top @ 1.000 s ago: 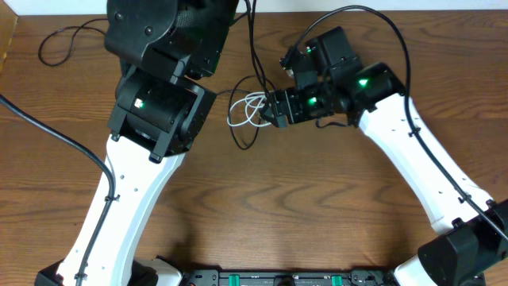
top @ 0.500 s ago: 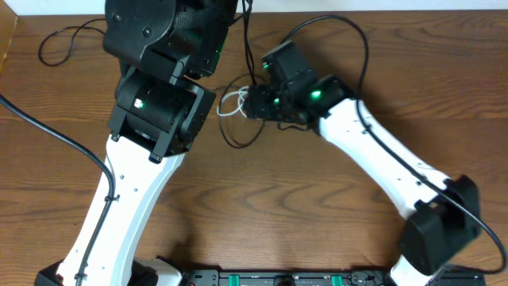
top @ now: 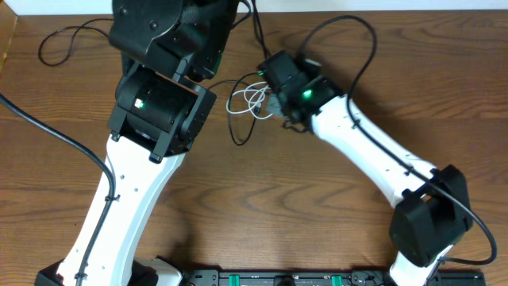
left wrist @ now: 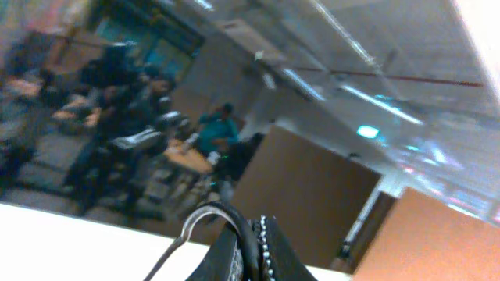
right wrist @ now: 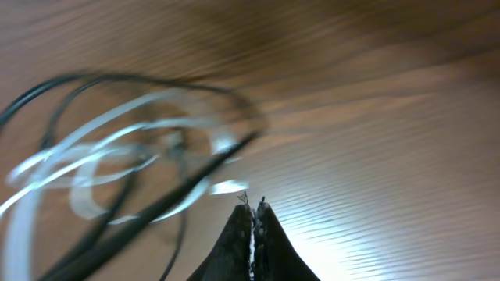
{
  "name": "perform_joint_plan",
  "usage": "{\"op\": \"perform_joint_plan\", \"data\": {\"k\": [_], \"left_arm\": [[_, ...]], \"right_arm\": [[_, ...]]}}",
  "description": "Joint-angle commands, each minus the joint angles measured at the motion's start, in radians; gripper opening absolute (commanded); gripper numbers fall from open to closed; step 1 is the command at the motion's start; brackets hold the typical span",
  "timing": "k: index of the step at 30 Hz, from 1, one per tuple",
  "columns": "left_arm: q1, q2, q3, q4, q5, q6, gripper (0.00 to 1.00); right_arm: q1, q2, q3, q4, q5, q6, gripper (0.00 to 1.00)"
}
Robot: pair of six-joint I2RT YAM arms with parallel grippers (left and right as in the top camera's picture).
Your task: Untangle cables
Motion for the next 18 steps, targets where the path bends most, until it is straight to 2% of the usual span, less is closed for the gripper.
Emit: {"op": "perform_joint_plan", "data": {"k": [1,7,13,15,18], "left_arm": [[0.003,-0.011,0.019,-0.015,-0.089,0.005,0.07],[0.003,-0.011,0.019,-0.094,-0.177,0.005,0.07],[0.003,-0.011,0.019,-0.074,-0.174,-0.015,0.07],[0.003,-0.014,0.019,-0.048,-0.126,-0.047,0.07],[0.003,-0.024,0.019,-0.016,0.034,-0.085,0.07]], "right_arm": [[-0.084,0.005,-0.005,-0.023,0.026,0.011,0.01],[-0.206,0.004,-0.005,-0.035,-0.125,-0.185,0.01],[-0.24,0.004,-0.005,0.071,-0.78,-0.624,0.01],[-0.225,0.004,-0.005,0.104,-0.919,-0.735,0.01],[-0.201,0.004,-0.005,0.131,-0.902,-0.745,0.11]]}}
